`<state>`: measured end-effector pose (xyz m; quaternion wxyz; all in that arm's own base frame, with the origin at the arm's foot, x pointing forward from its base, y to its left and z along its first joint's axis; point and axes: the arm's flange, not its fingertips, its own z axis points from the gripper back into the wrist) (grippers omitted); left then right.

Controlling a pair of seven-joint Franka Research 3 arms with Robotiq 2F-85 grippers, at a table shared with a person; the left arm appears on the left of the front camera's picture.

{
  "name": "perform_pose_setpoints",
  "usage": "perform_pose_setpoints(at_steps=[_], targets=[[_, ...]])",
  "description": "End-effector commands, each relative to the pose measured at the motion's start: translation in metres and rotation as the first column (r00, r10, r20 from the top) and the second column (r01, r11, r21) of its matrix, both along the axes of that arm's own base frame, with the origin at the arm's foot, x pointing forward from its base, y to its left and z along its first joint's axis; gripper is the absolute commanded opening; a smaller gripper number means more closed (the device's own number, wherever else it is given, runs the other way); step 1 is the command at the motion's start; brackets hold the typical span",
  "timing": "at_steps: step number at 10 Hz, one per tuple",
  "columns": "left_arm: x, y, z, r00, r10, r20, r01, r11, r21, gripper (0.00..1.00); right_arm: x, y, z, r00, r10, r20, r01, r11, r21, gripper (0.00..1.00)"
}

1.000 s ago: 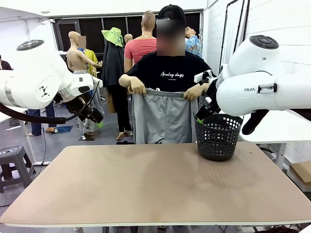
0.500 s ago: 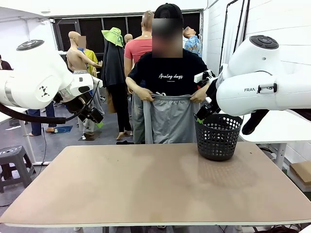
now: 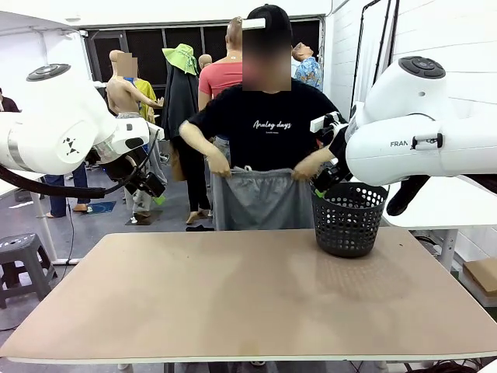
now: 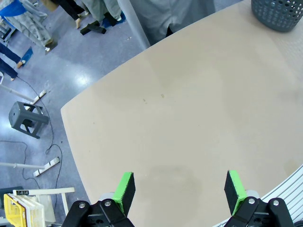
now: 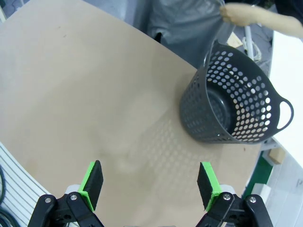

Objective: Fold the training pants.
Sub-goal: Grab both ends of the Training pants handed by a person.

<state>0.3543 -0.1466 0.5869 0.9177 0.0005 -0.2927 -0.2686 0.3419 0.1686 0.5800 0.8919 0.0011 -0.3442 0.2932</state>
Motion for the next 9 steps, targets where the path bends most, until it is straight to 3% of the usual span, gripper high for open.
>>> perform_pose_setpoints(at_steps=[1, 9], targets=[[0.0003, -0.0001, -0.0002, 1.000, -0.008, -0.004, 0.008, 1.000, -0.007, 1.00, 0.0003, -0.0005, 0.0010, 1.000, 0.007, 0.002, -0.007, 1.000, -0.004, 1.00], [0.0003, -0.0001, -0.0002, 1.000, -0.008, -0.004, 0.008, 1.000, -0.007, 1.00, 0.0003, -0.0005, 0.0010, 1.000, 0.007, 0.002, -0.007, 1.000, -0.004, 1.00]])
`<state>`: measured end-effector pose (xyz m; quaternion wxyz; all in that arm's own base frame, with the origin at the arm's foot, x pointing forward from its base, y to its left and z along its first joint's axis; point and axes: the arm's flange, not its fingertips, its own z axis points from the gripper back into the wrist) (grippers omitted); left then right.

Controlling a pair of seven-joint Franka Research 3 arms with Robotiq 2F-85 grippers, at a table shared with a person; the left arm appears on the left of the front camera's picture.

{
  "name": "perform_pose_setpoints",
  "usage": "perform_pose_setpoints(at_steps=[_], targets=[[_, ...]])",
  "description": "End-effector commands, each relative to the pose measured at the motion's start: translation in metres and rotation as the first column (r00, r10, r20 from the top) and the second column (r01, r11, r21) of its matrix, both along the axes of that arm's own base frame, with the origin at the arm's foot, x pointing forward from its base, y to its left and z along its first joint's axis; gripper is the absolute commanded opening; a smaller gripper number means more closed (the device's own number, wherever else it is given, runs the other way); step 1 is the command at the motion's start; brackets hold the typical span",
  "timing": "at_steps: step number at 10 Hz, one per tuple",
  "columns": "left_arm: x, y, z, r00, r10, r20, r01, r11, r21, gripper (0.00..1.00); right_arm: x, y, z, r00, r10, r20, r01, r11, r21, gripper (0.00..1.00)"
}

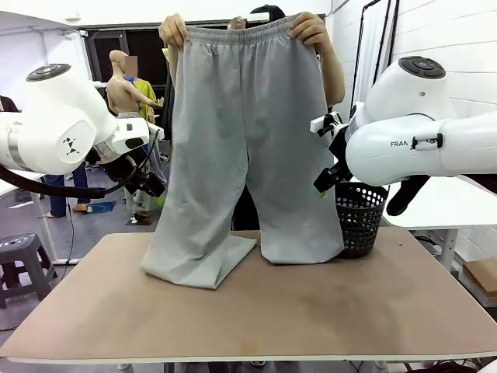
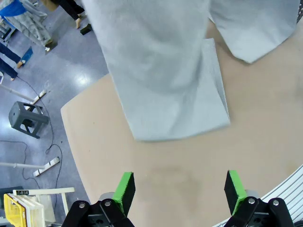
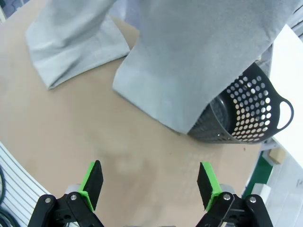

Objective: Fold the training pants.
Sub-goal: Grab both ends of the Training pants handed by a person.

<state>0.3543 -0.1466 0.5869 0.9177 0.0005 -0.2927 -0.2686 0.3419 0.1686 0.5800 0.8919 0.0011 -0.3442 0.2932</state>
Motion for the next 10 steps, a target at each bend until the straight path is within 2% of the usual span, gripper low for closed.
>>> perform_pose_setpoints(at_steps=[1, 10], targets=[[0.0003, -0.0001, -0.0001, 1.000, -0.008, -0.004, 0.008, 1.000, -0.007, 1.00, 0.0003, -0.0005, 0.0010, 1.000, 0.007, 0.002, -0.007, 1.000, -0.004, 1.00], [0.0003, -0.0001, -0.0001, 1.000, -0.008, -0.004, 0.008, 1.000, -0.007, 1.00, 0.0003, -0.0005, 0.0010, 1.000, 0.007, 0.002, -0.007, 1.000, -0.004, 1.00]])
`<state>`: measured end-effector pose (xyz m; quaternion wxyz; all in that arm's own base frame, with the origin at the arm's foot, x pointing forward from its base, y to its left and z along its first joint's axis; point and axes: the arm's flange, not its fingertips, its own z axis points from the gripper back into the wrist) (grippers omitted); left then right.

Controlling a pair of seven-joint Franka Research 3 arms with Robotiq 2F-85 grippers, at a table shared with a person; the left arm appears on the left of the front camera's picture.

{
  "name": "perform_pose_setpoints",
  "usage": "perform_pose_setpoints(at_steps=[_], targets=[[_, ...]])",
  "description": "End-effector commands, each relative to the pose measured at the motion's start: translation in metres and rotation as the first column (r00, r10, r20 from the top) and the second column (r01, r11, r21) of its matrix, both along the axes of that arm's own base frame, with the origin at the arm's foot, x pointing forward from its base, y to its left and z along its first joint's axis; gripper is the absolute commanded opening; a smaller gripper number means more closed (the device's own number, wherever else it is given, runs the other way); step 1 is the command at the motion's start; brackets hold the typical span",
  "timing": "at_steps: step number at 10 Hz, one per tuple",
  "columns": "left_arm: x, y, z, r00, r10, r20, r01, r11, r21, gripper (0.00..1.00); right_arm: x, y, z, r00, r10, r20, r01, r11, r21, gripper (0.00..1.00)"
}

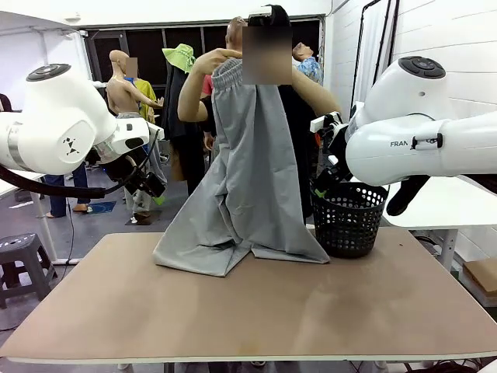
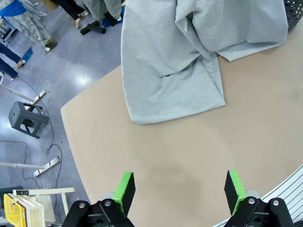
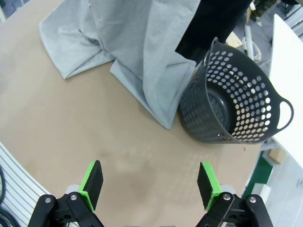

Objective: Fold the training pants.
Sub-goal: Grab both ends of the Training pants handed by a person.

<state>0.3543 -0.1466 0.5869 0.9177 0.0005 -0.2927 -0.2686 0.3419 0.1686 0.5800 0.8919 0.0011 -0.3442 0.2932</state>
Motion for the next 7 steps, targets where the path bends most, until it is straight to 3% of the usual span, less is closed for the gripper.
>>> perform_pose_setpoints(at_steps=[1, 7], targets=[[0.0003, -0.0001, -0.0001, 1.000, -0.008, -0.004, 0.008, 1.000, -0.007, 1.00, 0.0003, -0.0005, 0.0010, 1.000, 0.007, 0.002, -0.007, 1.000, -0.004, 1.00], [0.0003, -0.0001, -0.0001, 1.000, -0.008, -0.004, 0.008, 1.000, -0.007, 1.00, 0.0003, -0.0005, 0.0010, 1.000, 0.007, 0.002, -0.007, 1.000, -0.004, 1.00]])
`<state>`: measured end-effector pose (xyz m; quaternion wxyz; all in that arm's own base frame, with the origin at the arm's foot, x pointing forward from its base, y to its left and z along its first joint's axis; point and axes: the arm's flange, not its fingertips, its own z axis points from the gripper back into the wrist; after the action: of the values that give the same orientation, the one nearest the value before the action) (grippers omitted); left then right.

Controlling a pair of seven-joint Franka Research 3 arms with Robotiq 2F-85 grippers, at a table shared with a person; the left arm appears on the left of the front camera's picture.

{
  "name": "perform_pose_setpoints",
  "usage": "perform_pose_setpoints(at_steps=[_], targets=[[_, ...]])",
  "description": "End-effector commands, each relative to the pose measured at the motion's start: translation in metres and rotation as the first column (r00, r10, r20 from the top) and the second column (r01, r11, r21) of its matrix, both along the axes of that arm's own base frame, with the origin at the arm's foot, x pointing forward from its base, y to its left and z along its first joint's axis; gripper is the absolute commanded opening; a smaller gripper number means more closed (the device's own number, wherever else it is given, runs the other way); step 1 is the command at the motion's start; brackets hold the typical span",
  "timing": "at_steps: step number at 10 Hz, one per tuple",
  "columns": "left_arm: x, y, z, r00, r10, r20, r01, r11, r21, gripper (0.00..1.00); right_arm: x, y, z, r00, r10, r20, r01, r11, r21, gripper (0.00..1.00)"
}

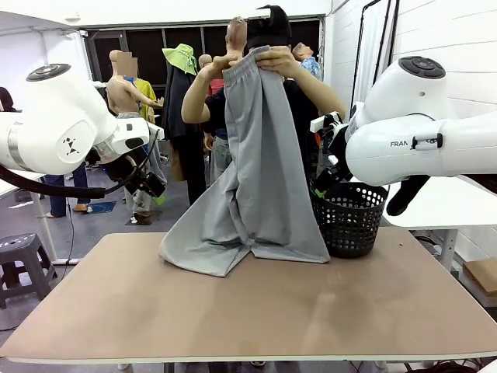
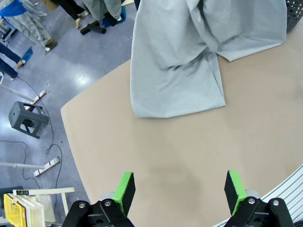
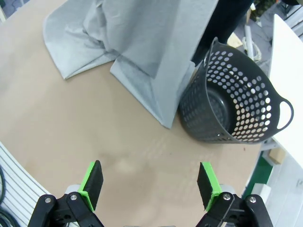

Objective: Fold the training pants.
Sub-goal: Grab both ends of the Training pants handed by a person.

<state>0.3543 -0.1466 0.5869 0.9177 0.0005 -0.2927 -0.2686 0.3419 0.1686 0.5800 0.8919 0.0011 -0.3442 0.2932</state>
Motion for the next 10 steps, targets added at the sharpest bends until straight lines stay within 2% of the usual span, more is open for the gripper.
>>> perform_pose_setpoints(at_steps=[1, 10], targets=[[0.0003, -0.0001, -0.0001, 1.000, -0.008, -0.004, 0.008, 1.000, -0.007, 1.00, 0.0003, -0.0005, 0.0010, 1.000, 0.007, 0.002, -0.007, 1.000, -0.004, 1.00], [0.0003, -0.0001, -0.0001, 1.000, -0.008, -0.004, 0.008, 1.000, -0.007, 1.00, 0.0003, -0.0005, 0.0010, 1.000, 0.007, 0.002, -0.007, 1.000, -0.004, 1.00]])
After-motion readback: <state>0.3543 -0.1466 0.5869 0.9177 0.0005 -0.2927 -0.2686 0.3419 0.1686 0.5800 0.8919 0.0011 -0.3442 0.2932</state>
